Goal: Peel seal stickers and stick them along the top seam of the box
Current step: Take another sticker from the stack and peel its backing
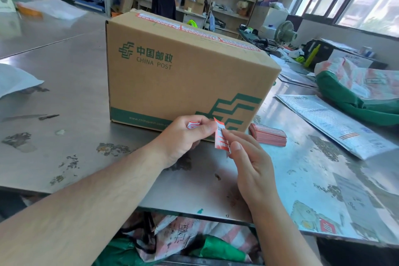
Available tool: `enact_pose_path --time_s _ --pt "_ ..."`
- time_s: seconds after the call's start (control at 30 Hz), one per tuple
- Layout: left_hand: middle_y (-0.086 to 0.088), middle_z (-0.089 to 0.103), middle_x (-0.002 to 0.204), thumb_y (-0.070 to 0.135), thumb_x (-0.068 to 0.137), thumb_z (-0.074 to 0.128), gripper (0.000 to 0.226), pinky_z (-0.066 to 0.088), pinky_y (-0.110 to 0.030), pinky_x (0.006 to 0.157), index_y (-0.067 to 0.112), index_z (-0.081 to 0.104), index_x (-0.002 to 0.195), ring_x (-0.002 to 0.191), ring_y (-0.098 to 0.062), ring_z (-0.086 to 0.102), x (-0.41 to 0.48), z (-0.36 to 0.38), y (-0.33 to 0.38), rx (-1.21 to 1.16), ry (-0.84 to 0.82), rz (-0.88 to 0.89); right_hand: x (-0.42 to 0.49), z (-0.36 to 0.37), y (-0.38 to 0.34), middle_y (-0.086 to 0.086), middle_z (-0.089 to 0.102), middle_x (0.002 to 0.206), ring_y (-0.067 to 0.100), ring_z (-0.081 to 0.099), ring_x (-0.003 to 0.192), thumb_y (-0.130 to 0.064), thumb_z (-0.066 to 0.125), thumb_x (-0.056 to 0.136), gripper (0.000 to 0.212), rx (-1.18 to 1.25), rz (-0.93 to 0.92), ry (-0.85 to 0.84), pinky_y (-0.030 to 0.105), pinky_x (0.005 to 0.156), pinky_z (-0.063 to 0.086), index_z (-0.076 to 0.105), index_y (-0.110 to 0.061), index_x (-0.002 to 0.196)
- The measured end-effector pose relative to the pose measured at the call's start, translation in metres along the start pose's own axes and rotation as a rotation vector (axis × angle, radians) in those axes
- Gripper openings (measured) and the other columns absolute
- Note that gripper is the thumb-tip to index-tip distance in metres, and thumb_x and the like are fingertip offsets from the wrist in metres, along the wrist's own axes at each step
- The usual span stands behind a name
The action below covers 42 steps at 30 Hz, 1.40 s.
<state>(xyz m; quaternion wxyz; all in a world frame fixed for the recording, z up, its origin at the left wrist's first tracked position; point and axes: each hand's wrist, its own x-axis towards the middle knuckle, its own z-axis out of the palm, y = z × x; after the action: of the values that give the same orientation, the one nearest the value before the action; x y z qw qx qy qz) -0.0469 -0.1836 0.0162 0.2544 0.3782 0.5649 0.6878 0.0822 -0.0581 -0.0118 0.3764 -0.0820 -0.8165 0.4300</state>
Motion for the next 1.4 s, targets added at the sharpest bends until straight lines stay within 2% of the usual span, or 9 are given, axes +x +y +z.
enact_pose_path --time_s 0.2,0.37,0.57,0.7,0.87,0.97,1.1,1.3,1.4 --pt "0.015 0.045 0.049 0.037 0.083 0.067 0.017 0.024 -0.018 0.047 0.027 0.073 0.071 0.049 -0.006 0.031 -0.002 0.0 0.002 -0.013 -0.01 0.004 -0.002 -0.002 0.001 -0.006 0.07 0.122 0.017 0.066 0.107 -0.037 0.046 0.097 0.037 0.045 -0.006 -0.011 0.051 0.089 0.053 0.074 -0.025 0.118" --pt "0.018 0.056 0.045 0.002 0.095 0.052 0.019 0.034 -0.003 0.048 0.006 0.057 0.077 0.042 0.006 0.05 -0.001 0.004 0.004 -0.018 -0.022 0.017 -0.003 -0.002 -0.001 -0.006 0.068 0.123 0.019 0.065 0.111 -0.035 0.045 0.098 0.038 0.038 -0.037 -0.043 0.048 0.09 0.053 0.074 -0.022 0.117" --pt "0.016 0.057 0.044 -0.005 0.093 0.053 0.022 0.037 -0.002 0.049 0.006 0.054 0.074 0.042 0.007 0.052 -0.002 0.005 0.007 -0.022 -0.053 0.007 -0.003 -0.001 -0.004 -0.003 0.066 0.122 0.023 0.062 0.113 -0.035 0.043 0.098 0.042 0.025 -0.064 -0.094 0.046 0.087 0.053 0.075 -0.019 0.119" --pt "0.016 0.058 0.045 -0.002 0.093 0.056 0.021 0.039 -0.002 0.05 0.005 0.055 0.073 0.045 0.007 0.054 -0.004 0.007 0.01 -0.024 -0.064 0.015 -0.003 -0.001 -0.004 -0.001 0.066 0.122 0.021 0.062 0.114 -0.035 0.043 0.098 0.042 0.017 -0.063 -0.083 0.043 0.086 0.054 0.076 -0.016 0.116" --pt "0.017 0.059 0.049 0.001 0.092 0.06 0.019 0.037 -0.003 0.049 0.006 0.059 0.074 0.046 0.006 0.053 -0.003 0.005 0.008 -0.003 -0.053 -0.003 -0.003 -0.001 -0.005 -0.01 0.067 0.119 0.016 0.063 0.113 -0.036 0.04 0.099 0.04 0.021 -0.051 -0.036 0.036 0.087 0.052 0.076 -0.026 0.113" --pt "0.015 0.056 0.054 0.017 0.083 0.072 0.013 0.031 -0.013 0.047 0.018 0.067 0.071 0.046 0.0 0.042 0.0 0.0 0.002 0.001 -0.03 -0.019 -0.003 0.0 -0.005 -0.007 0.068 0.12 0.015 0.062 0.114 -0.038 0.038 0.099 0.045 0.007 -0.004 -0.016 0.038 0.089 0.052 0.077 -0.02 0.114" --pt "0.007 0.047 0.056 0.037 0.064 0.073 0.013 0.027 -0.017 0.045 0.025 0.069 0.066 0.048 -0.006 0.033 0.0 -0.001 0.002 -0.041 -0.03 -0.049 -0.004 0.0 -0.01 -0.009 0.067 0.117 0.011 0.061 0.113 -0.041 0.037 0.098 0.046 -0.008 0.013 -0.008 0.028 0.088 0.049 0.078 -0.024 0.11" --pt "0.007 0.047 0.056 0.038 0.063 0.073 0.015 0.027 -0.017 0.046 0.024 0.068 0.065 0.048 -0.006 0.033 0.001 -0.002 0.0 -0.034 -0.051 -0.038 -0.004 0.0 -0.013 -0.014 0.065 0.115 0.007 0.06 0.113 -0.044 0.036 0.097 0.046 -0.045 0.03 0.009 0.028 0.088 0.049 0.079 -0.03 0.106" --pt "0.011 0.051 0.055 0.028 0.069 0.075 0.01 0.029 -0.015 0.046 0.023 0.067 0.065 0.047 -0.003 0.036 0.001 -0.003 -0.002 -0.022 -0.059 -0.024 -0.004 0.001 -0.013 -0.013 0.066 0.115 0.01 0.061 0.114 -0.042 0.037 0.098 0.046 -0.047 0.014 0.019 0.03 0.088 0.049 0.079 -0.028 0.105"
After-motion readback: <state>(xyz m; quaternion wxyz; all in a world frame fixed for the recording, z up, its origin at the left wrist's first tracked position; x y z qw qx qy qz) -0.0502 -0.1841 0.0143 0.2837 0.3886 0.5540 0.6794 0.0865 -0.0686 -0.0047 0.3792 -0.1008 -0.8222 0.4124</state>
